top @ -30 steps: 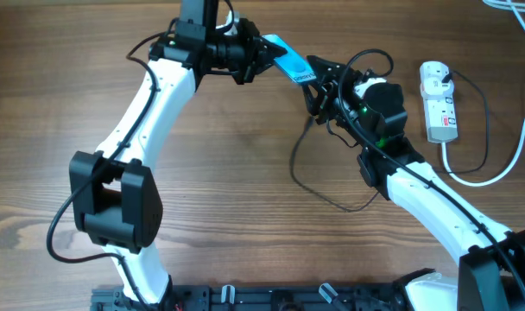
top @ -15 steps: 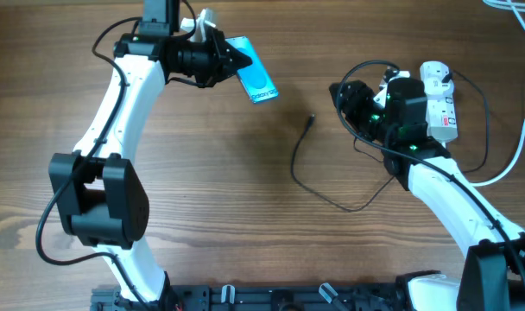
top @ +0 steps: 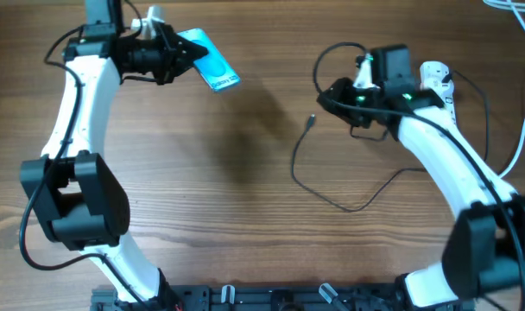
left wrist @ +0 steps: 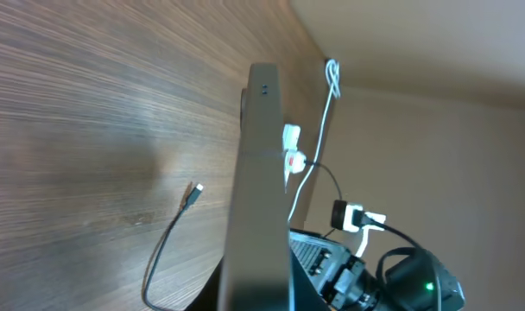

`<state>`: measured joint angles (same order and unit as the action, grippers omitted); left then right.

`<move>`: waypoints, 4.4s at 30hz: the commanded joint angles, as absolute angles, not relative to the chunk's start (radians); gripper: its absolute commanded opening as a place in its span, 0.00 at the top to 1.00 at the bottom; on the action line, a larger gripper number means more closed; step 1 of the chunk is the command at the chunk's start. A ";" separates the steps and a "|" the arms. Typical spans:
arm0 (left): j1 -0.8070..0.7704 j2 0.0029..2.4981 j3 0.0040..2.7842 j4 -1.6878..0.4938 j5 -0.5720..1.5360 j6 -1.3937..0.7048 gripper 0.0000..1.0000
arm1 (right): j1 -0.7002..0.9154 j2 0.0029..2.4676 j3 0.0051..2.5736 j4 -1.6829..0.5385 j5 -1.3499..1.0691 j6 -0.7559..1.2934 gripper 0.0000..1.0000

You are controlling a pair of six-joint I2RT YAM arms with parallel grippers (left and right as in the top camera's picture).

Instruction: Plug charger to phone and switch on socket

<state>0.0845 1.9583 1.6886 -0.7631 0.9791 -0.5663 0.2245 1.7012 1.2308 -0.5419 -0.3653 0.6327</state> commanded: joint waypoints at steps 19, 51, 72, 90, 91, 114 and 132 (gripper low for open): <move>0.085 1.934 1.702 -0.761 1.028 -0.592 0.96 | 0.411 2.075 1.381 -0.601 -0.014 0.655 0.74; 0.085 1.934 1.702 -0.761 1.028 -0.592 0.96 | 0.378 2.018 1.380 -0.540 -0.240 0.478 0.96; 0.074 1.934 1.702 -0.653 1.272 -0.455 0.96 | 0.280 1.703 1.379 -0.592 -1.313 0.173 0.96; 0.072 1.934 1.702 -0.579 1.512 -0.455 0.96 | 0.384 1.764 1.379 -0.362 -1.209 0.408 0.96; 0.068 1.934 1.702 -0.579 1.510 -0.455 0.96 | 0.390 1.766 1.379 -0.346 -1.208 0.419 0.96; 0.013 1.934 1.702 -0.511 1.500 -0.451 0.96 | 0.362 1.770 1.379 -0.295 -1.246 0.411 0.96; 0.013 1.934 1.702 -0.448 1.515 -0.460 0.96 | 0.345 1.779 1.354 -0.270 -1.284 0.424 0.96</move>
<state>0.0082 1.9583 1.6882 -0.4549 1.4685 -0.4717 0.3386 1.7565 1.3769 -0.2821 -1.2491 0.4263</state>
